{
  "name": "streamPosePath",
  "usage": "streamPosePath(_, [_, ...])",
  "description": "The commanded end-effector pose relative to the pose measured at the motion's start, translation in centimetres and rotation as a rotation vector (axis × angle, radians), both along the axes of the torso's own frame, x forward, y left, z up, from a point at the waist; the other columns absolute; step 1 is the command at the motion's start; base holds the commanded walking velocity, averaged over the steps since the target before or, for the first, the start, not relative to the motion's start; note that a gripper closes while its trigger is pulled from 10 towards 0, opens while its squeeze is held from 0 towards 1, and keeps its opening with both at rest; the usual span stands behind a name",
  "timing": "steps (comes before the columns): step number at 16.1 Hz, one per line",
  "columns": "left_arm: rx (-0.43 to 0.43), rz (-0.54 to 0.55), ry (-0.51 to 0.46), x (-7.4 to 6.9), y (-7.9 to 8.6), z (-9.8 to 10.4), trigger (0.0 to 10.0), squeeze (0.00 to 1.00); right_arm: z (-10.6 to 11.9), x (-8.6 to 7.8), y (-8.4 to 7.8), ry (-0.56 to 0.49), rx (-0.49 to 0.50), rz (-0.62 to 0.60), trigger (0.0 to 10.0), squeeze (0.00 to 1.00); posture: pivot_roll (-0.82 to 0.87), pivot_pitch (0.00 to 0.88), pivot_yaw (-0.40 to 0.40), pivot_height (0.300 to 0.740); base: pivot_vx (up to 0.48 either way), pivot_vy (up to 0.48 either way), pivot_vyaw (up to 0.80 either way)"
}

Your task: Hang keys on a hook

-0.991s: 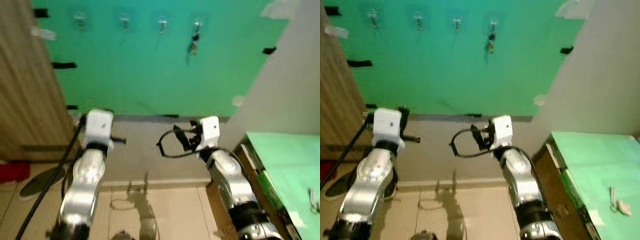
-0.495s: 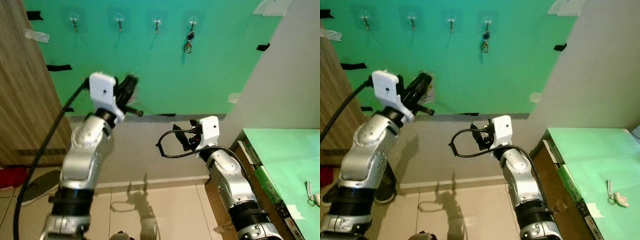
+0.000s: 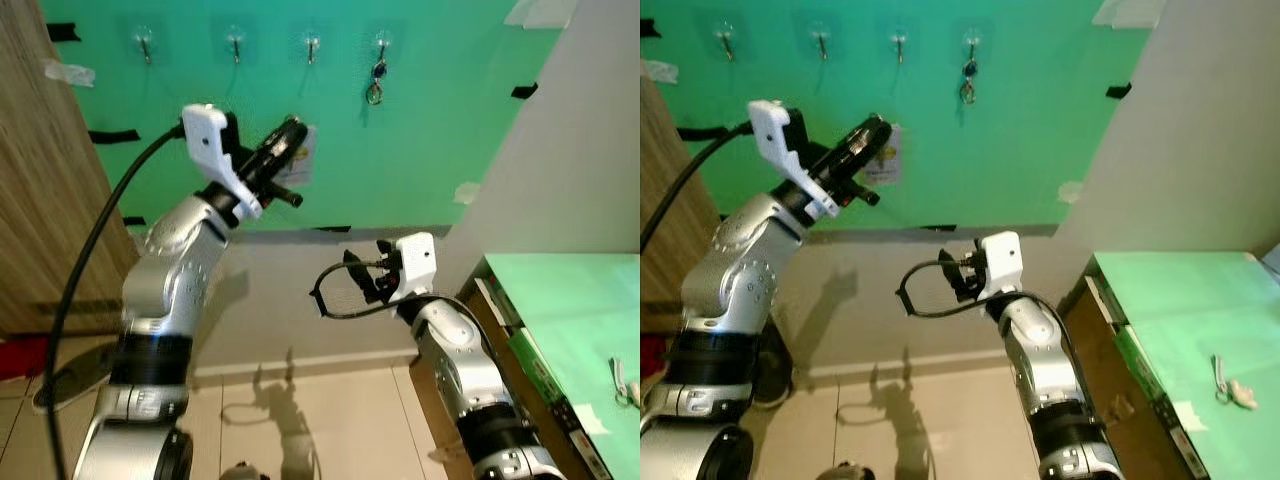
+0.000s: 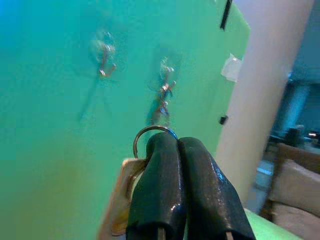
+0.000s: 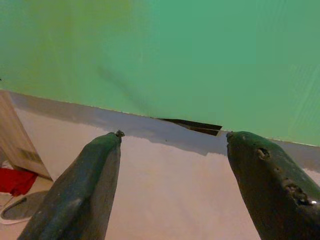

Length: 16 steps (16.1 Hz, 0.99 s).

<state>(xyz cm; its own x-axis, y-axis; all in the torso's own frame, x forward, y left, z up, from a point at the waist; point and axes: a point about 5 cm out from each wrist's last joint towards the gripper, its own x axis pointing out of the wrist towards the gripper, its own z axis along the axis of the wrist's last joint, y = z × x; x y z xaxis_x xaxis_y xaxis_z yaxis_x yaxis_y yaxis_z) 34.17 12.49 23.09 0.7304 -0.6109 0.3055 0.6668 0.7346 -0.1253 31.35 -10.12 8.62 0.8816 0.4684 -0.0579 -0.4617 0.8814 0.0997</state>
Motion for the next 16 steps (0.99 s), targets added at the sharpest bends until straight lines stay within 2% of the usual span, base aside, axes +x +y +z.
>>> streamPosePath(1, [-0.003,-0.047,0.005,0.5,-0.6,0.5,10.0,0.00,0.3,0.0,-0.3,-0.015,-0.006,-0.001,10.0,0.00,0.12,0.000,-0.094,0.740,0.000,0.000,0.00])
streamPosePath(5, [0.023,-0.012,-0.025,2.5,-0.9,1.6,10.0,0.00,0.3,-0.2,-0.1,-0.020,-0.009,0.000,10.0,0.00,0.10,0.000,-0.077,0.740,0.000,0.000,0.00])
streamPosePath(7, [-0.012,-0.034,-0.012,3.2,-1.0,2.0,10.0,0.00,0.2,-0.3,-0.2,-0.020,-0.010,-0.005,10.0,0.00,0.09,0.000,-0.069,0.740,0.000,0.000,0.00])
streamPosePath(9, [-0.180,-0.091,0.050,3.9,-0.9,2.7,10.0,0.00,0.1,-0.4,-0.3,-0.018,-0.009,-0.009,10.0,0.00,0.09,0.000,-0.061,0.740,0.000,0.000,0.00])
streamPosePath(10, [-0.317,-0.114,0.087,4.4,-0.4,3.4,10.0,0.00,0.0,-0.4,-0.2,-0.017,-0.008,-0.011,10.0,0.00,0.08,0.000,-0.058,0.740,0.000,0.000,0.00])
streamPosePath(11, [-0.282,-0.046,0.077,4.9,-0.2,3.4,10.0,0.00,0.1,-0.4,-0.2,-0.020,-0.008,-0.014,10.0,0.00,0.08,0.000,-0.055,0.740,0.000,0.000,0.00])
streamPosePath(12, [-0.189,0.018,0.047,5.1,-0.3,3.3,10.0,0.00,0.1,-0.4,-0.3,-0.022,-0.008,-0.016,10.0,0.00,0.08,0.000,-0.056,0.740,0.000,0.000,0.00])
streamPosePath(13, [-0.057,0.128,-0.014,5.4,-0.2,3.4,10.0,0.00,0.1,-0.3,-0.3,-0.023,-0.012,-0.017,10.0,0.00,0.08,0.000,-0.056,0.740,0.000,0.000,0.00])
streamPosePath(16, [0.188,0.171,-0.170,5.0,-1.5,4.0,10.0,0.00,0.1,-0.5,-0.4,-0.024,-0.018,-0.011,10.0,0.00,0.08,0.000,-0.061,0.740,0.000,0.000,0.00])
